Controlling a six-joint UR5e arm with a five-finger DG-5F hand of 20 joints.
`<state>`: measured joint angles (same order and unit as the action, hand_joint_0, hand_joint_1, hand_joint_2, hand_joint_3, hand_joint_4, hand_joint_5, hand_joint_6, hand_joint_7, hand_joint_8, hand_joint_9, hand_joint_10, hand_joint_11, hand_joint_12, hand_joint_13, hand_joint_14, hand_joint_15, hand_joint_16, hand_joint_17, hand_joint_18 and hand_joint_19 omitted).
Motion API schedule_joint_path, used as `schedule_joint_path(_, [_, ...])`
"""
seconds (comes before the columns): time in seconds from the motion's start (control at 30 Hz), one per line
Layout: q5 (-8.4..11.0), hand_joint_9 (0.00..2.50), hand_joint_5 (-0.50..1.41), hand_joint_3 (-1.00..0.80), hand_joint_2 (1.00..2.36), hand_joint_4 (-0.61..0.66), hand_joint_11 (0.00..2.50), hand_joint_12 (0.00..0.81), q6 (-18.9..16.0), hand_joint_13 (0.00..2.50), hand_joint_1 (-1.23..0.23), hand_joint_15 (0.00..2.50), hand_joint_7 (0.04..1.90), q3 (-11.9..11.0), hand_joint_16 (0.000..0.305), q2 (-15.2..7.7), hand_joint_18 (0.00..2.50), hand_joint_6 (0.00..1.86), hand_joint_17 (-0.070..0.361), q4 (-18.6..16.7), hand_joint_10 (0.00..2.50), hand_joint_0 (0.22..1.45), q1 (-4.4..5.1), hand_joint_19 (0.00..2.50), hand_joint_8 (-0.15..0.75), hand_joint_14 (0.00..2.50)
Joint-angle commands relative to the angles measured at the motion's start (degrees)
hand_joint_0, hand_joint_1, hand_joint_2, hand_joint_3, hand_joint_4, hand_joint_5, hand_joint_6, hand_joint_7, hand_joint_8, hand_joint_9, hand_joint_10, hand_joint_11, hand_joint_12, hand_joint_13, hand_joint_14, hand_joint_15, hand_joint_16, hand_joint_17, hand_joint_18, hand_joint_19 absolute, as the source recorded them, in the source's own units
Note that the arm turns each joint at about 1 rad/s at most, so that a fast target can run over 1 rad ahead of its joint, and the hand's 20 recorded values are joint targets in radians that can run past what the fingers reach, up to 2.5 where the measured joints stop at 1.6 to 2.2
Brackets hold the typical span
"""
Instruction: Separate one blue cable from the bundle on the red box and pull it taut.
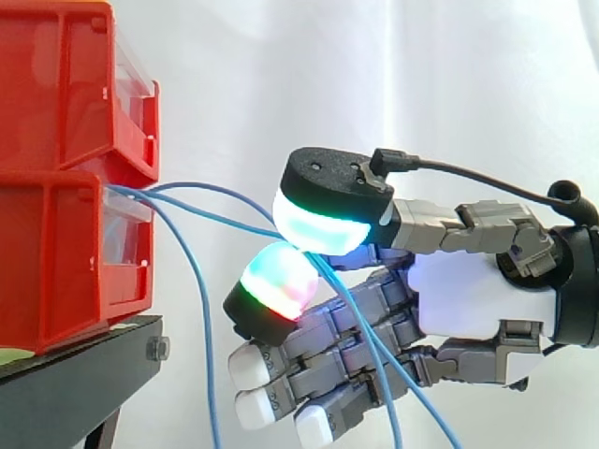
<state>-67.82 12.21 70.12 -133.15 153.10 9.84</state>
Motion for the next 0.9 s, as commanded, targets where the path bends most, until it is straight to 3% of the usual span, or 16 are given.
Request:
schedule_joint_path(0.0, [-0.12, 0.73, -0.16, -0.18, 1.02, 0.07, 0.41, 0.388, 0.0, 0.71, -0.87, 0.34, 1.06, -0.1, 0.049, 0.0, 0.78, 0.87, 0.109, -0.1, 0.01, 0.60, 0.00, 0.38, 0.339, 0.01])
schedule_joint_path(0.1, [-0.21, 0.69, -0.17, -0.28, 1.01, 0.02, 0.41, 0.377, 0.0, 0.68, -0.96, 0.33, 1.04, 0.0, 0.048, 0.0, 0.76, 0.87, 0.108, 0.0, 0.01, 0.66, 0.00, 0.34, 0.322, 0.01])
schedule_joint_path(0.23, [-0.12, 0.68, -0.18, -0.45, 1.00, 0.05, 0.41, 0.377, 0.0, 0.67, -0.99, 0.31, 1.05, -0.2, 0.048, 0.0, 0.76, 0.88, 0.107, 0.1, 0.01, 0.73, 0.00, 0.31, 0.314, 0.01])
schedule_joint_path(0.33, [-0.21, 0.68, -0.18, -0.50, 1.00, 0.07, 0.41, 0.373, 0.0, 0.68, -0.98, 0.32, 1.03, -0.2, 0.048, 0.0, 0.76, 0.88, 0.107, 0.0, 0.01, 0.75, 0.00, 0.30, 0.311, 0.01])
schedule_joint_path(0.43, [-0.12, 0.69, -0.17, -0.50, 1.00, 0.11, 0.40, 0.372, -0.3, 0.68, -0.95, 0.32, 1.02, -1.0, 0.047, 0.0, 0.76, 0.88, 0.106, 0.5, 0.01, 0.67, 0.00, 0.32, 0.312, 0.01])
schedule_joint_path(0.5, [-0.12, 0.74, -0.16, -0.50, 1.00, 0.14, 0.41, 0.388, -0.3, 0.71, -0.83, 0.33, 1.04, -1.1, 0.049, 0.1, 0.78, 0.87, 0.111, 0.6, 0.01, 0.55, 0.00, 0.37, 0.338, 0.01])
schedule_joint_path(0.6, [-0.03, 0.77, -0.15, -0.50, 1.00, 0.16, 0.41, 0.411, -0.3, 0.73, -0.72, 0.34, 1.03, -1.2, 0.054, 0.0, 0.82, 0.86, 0.123, 0.6, 0.01, 0.48, 0.00, 0.38, 0.363, 0.01])
schedule_joint_path(0.87, [-0.12, 0.81, -0.14, -0.50, 1.00, 0.17, 0.40, 0.421, -0.3, 0.76, -0.53, 0.35, 1.06, -1.2, 0.057, 0.1, 0.83, 0.84, 0.127, 0.6, 0.01, 0.47, 0.00, 0.41, 0.378, 0.01])
